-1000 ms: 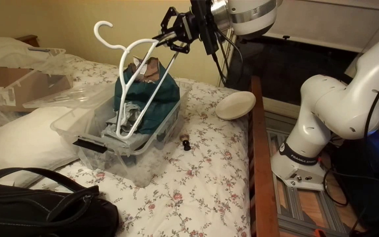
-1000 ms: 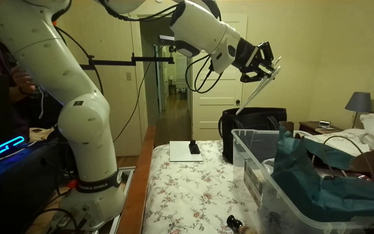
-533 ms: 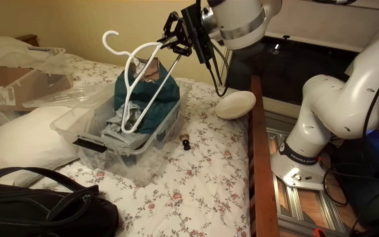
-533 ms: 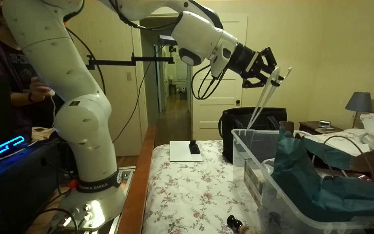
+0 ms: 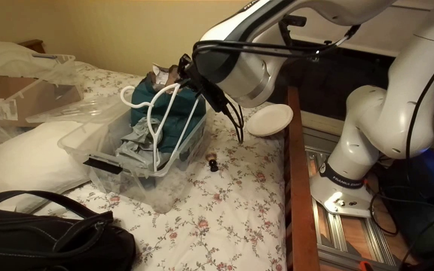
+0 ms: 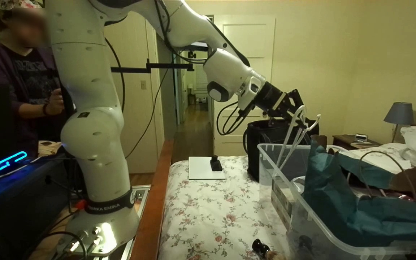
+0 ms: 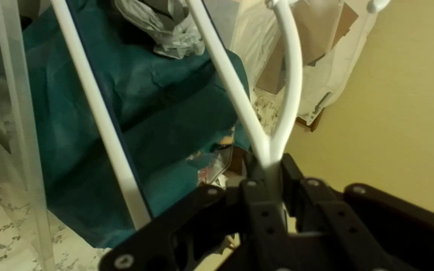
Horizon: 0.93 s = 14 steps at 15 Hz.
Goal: Put the clothing hanger into the plastic container box
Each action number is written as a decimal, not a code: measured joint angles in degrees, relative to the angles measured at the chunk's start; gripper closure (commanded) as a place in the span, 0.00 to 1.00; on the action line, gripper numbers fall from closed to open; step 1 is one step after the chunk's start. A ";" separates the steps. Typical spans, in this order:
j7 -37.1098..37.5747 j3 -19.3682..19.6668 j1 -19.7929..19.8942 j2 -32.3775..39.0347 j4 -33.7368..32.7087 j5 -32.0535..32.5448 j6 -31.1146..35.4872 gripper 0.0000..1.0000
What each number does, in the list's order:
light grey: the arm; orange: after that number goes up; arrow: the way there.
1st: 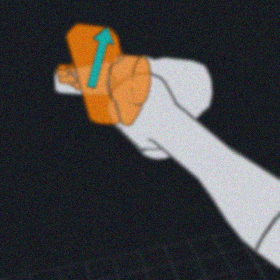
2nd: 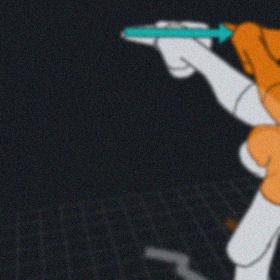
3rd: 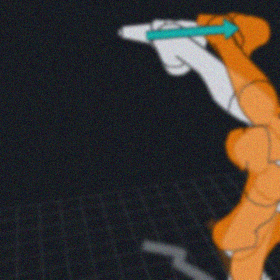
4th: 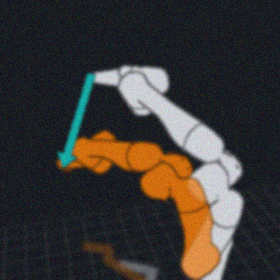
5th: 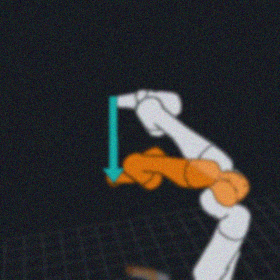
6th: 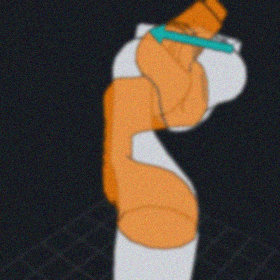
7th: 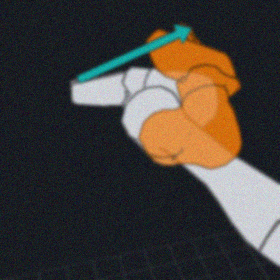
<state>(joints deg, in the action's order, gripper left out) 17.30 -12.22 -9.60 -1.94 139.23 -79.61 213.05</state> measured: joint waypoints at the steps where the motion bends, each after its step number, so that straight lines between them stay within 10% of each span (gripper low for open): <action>1: -0.07 -0.02 -0.32 1.77 -0.73 0.46 -0.06 0.45; 7: -6.38 -0.55 -2.13 5.07 -4.09 2.52 -3.11 0.03; 14: -16.70 -0.30 -1.80 -7.98 0.81 -3.72 -22.56 0.00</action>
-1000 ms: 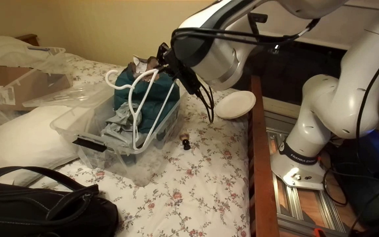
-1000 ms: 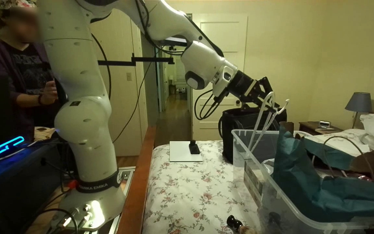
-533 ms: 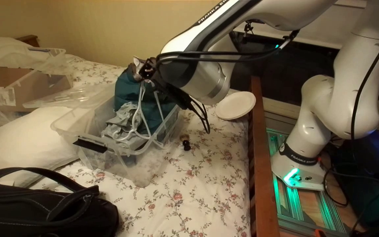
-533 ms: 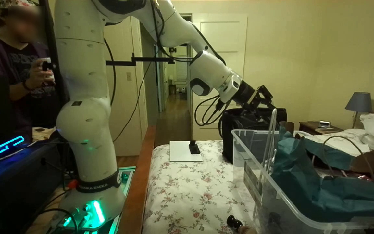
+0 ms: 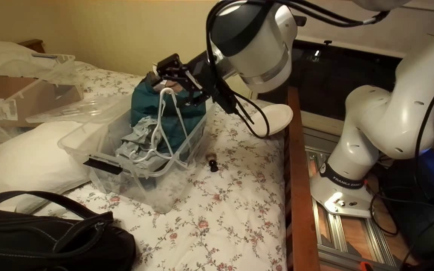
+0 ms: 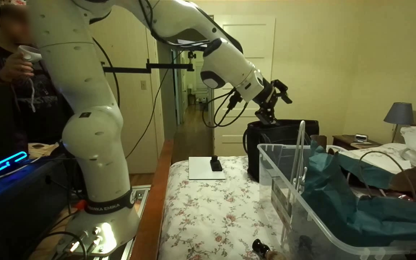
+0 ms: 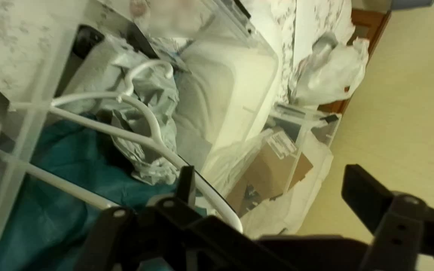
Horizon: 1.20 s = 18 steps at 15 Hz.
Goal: Put the clothing hanger into the plastic container box
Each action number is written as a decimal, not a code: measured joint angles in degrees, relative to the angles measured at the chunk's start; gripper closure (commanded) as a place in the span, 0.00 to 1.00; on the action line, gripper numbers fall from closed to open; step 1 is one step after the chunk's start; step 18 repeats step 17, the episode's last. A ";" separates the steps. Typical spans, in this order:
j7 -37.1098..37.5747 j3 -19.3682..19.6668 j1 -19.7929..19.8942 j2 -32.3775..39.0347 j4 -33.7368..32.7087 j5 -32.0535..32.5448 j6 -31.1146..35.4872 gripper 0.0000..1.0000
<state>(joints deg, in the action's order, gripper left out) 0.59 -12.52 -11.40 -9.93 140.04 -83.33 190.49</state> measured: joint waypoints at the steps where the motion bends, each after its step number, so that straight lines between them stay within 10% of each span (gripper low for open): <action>1: 0.21 0.10 0.03 -1.72 2.44 0.53 -3.16 0.00; 6: 12.35 -4.67 3.69 -5.11 16.82 15.83 -11.86 0.00; 13: 30.51 -28.10 30.20 -7.23 18.36 44.33 -28.98 0.00; 18: 30.30 -27.17 29.18 -6.82 18.40 44.21 -28.70 0.00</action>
